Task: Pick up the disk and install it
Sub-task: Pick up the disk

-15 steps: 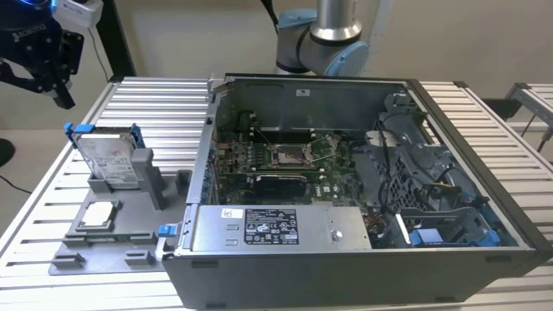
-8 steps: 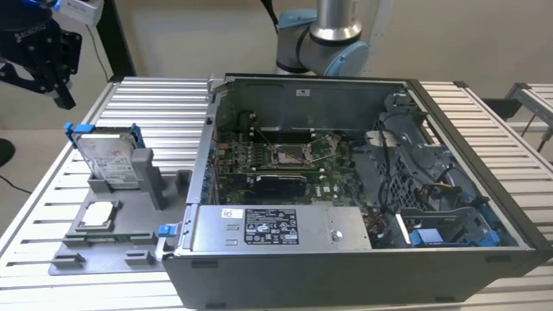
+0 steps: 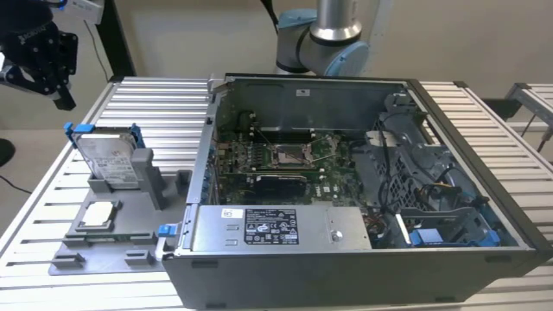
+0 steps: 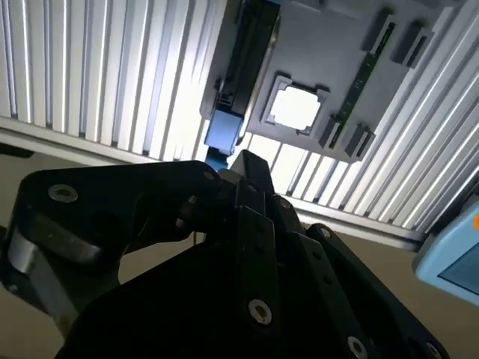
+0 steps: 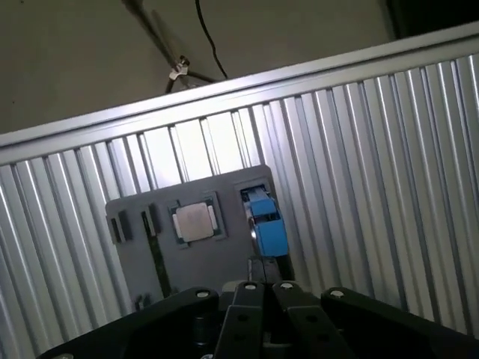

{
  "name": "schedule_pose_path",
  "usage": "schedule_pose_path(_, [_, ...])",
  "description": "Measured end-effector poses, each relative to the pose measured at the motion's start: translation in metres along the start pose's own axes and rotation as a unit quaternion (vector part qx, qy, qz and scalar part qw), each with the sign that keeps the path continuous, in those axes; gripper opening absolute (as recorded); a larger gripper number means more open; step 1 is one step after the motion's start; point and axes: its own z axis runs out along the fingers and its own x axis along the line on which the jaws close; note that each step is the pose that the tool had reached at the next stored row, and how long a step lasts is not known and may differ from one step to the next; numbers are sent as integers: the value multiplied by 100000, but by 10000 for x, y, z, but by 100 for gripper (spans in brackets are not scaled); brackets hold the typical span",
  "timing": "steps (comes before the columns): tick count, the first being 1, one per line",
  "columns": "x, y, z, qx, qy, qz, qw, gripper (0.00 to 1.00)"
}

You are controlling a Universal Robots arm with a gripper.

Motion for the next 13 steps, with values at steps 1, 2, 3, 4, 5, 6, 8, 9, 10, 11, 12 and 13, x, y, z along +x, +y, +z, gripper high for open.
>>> schedule_pose_path(1, [0, 0, 3, -35, 15, -948, 99996, 0])
schedule_pose_path(2, [0, 0, 5, -64, 28, -1879, 99982, 0])
schedule_pose_path(3, [0, 0, 7, -94, 43, -2774, 99961, 0])
schedule_pose_path(4, [0, 0, 10, -124, 58, -3671, 99932, 0])
schedule_pose_path(5, [1, 0, 13, -148, 70, -4575, 99895, 0])
schedule_pose_path(6, [1, 0, 15, -177, 80, -5466, 99850, 0])
schedule_pose_path(8, [1, 0, 20, -237, 102, -7286, 99734, 0])
schedule_pose_path(9, [1, 0, 22, -267, 114, -8187, 99664, 0])
schedule_pose_path(10, [1, 0, 25, -297, 125, -9136, 99581, 0])
schedule_pose_path(11, [1, 0, 27, -325, 135, -10028, 99495, 0])
schedule_pose_path(12, [1, 0, 29, -353, 145, -10947, 99398, 0])
schedule_pose_path(13, [1, 0, 30, -377, 155, -11655, 99318, 0])
